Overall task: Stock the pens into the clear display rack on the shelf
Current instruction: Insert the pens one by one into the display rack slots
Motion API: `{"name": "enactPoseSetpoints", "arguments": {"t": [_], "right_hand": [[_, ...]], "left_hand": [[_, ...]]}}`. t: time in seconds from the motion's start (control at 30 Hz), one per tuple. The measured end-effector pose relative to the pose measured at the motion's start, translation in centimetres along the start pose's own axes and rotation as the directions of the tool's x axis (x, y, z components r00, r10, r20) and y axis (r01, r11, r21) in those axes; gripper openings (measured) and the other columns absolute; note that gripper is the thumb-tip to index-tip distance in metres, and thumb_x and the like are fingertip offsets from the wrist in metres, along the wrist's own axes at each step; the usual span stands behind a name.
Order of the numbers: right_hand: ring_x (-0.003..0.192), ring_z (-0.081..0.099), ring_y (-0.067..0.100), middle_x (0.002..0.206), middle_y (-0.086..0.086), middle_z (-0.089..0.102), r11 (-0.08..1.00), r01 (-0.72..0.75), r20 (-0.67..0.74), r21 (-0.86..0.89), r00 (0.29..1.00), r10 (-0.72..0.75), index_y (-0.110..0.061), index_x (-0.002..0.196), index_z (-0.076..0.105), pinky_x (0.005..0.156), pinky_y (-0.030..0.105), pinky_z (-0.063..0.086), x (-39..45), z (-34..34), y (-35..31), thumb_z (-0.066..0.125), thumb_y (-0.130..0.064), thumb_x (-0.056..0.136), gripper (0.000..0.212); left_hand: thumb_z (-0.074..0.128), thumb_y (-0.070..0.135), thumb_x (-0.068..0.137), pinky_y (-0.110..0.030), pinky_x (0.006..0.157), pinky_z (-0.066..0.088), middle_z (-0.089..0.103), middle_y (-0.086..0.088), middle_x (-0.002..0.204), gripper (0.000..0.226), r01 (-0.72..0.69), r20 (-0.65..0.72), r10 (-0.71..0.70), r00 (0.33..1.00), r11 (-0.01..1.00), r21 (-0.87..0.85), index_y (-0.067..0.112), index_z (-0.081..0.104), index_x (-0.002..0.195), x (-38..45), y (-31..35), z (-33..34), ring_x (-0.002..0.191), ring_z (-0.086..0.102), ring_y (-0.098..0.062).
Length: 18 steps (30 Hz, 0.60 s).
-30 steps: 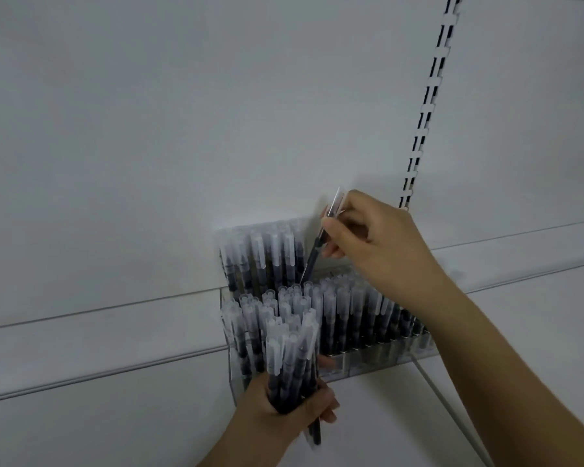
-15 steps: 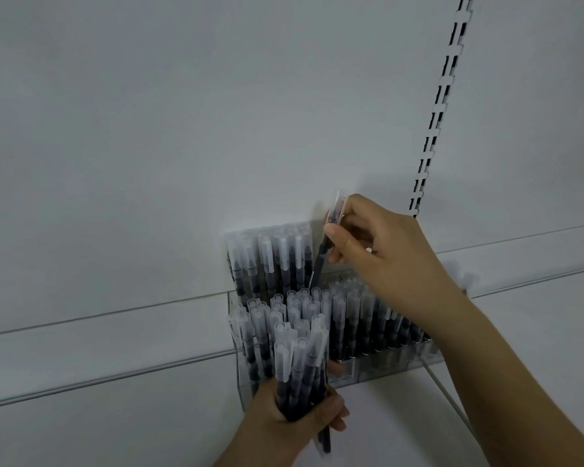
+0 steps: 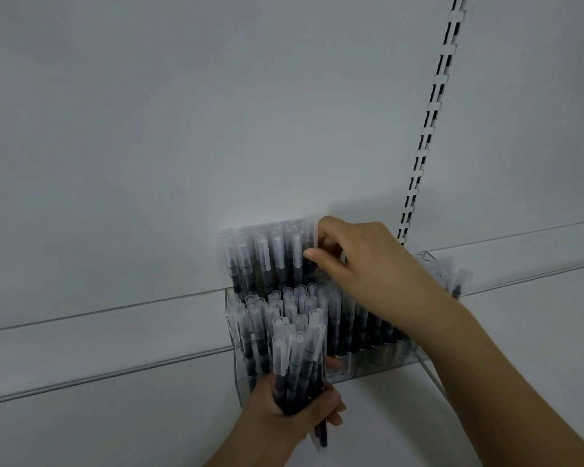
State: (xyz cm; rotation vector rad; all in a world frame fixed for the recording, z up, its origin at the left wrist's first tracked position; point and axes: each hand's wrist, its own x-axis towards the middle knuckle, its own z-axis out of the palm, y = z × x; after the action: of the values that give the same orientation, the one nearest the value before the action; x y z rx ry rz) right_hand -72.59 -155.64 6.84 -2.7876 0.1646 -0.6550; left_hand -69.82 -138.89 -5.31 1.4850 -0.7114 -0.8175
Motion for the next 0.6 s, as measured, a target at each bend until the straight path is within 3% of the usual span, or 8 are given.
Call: {"name": "enactPoseSetpoints", "arguments": {"t": [0.17,0.3,0.47,0.6], "right_hand": [[0.063,0.055,0.007,0.074,-0.005,0.063,1.0,-0.007,0.033,0.022,0.999,0.006,-0.018,0.088,0.055,0.062,0.026,0.047,-0.4,-0.1,-0.1,0.049,-0.041,0.1,0.027],[0.062,0.05,0.006,0.069,-0.009,0.056,1.0,-0.001,0.02,0.004,1.0,0.001,-0.02,0.085,0.054,0.064,0.029,0.046,-0.8,0.8,0.0,0.05,-0.042,0.1,0.026],[0.086,0.052,0.014,0.088,-0.006,0.065,0.987,-0.003,-0.01,-0.158,1.0,0.002,-0.021,0.092,0.065,0.082,0.033,0.043,-0.9,0.6,0.1,0.05,-0.048,0.098,0.031],[0.086,0.05,0.004,0.089,-0.016,0.063,0.998,-0.06,-0.177,0.011,0.982,0.061,-0.027,0.097,0.068,0.076,0.016,0.039,-3.3,0.0,0.1,0.054,-0.049,0.093,0.027]], "left_hand": [[0.061,-0.001,0.087,-0.023,0.074,0.055,0.074,0.0,0.076,0.032,-0.051,-0.011,0.051,0.999,0.997,0.061,0.015,0.056,0.114,-0.1,-0.5,-0.8,0.074,0.071,-0.015],[0.062,-0.001,0.086,-0.013,0.068,0.053,0.075,0.012,0.077,0.028,-0.036,-0.033,0.038,0.999,0.998,0.054,0.017,0.058,0.107,-0.3,0.0,-0.3,0.071,0.07,-0.002],[0.067,0.015,0.075,-0.024,0.068,0.055,0.074,-0.011,0.079,0.039,-0.075,-0.038,0.074,0.997,0.997,-0.026,0.011,0.061,0.113,-0.4,0.0,-0.4,0.072,0.071,-0.021],[0.07,0.017,0.076,-0.033,0.072,0.057,0.074,-0.013,0.085,0.038,-0.078,-0.029,0.077,0.997,0.995,-0.059,0.011,0.062,0.113,-0.3,-0.4,-0.4,0.076,0.071,-0.026]]}}
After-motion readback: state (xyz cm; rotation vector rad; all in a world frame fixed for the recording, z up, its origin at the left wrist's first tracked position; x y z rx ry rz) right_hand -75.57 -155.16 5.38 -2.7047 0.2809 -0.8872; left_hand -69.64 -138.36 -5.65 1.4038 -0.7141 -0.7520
